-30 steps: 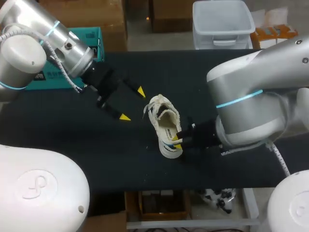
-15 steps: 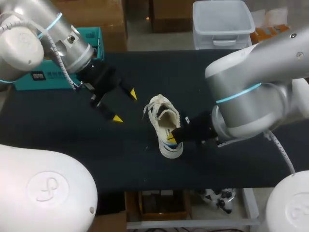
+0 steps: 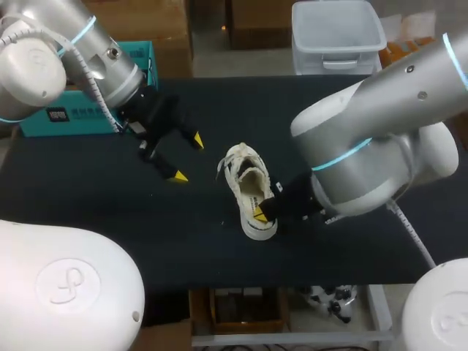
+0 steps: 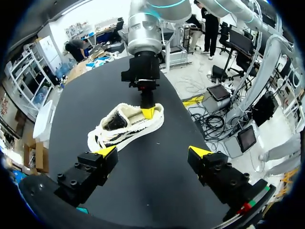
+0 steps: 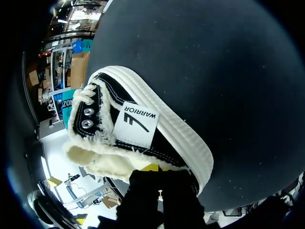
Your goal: Open the shoe tongue, take the insole out of the shoe, put the insole back into the shoe, and pack the shoe into the shoebox
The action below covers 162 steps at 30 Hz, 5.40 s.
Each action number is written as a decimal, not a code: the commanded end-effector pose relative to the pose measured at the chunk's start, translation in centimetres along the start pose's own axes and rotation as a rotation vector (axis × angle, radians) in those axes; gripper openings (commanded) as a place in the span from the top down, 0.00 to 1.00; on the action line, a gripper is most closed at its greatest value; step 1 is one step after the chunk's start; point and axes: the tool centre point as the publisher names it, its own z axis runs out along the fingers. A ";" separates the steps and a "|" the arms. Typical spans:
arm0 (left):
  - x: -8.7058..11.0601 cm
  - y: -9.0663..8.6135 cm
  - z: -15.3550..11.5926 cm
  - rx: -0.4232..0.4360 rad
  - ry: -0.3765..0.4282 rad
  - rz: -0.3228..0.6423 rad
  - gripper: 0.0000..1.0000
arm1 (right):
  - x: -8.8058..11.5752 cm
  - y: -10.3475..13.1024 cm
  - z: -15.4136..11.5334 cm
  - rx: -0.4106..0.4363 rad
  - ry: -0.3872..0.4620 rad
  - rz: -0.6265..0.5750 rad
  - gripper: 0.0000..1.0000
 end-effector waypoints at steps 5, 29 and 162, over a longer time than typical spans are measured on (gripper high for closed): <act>-0.8 0.9 0.7 -0.081 -0.007 -0.207 0.00 | 0.0 -0.7 0.2 -0.065 0.003 -0.035 1.00; 0.2 0.1 3.9 -0.544 -0.473 -0.753 0.00 | 1.2 1.6 -12.4 0.014 0.160 -0.380 0.00; -13.6 0.7 -3.4 -0.439 -0.399 -0.234 1.00 | -1.4 7.7 -20.0 0.464 -0.631 -2.067 0.00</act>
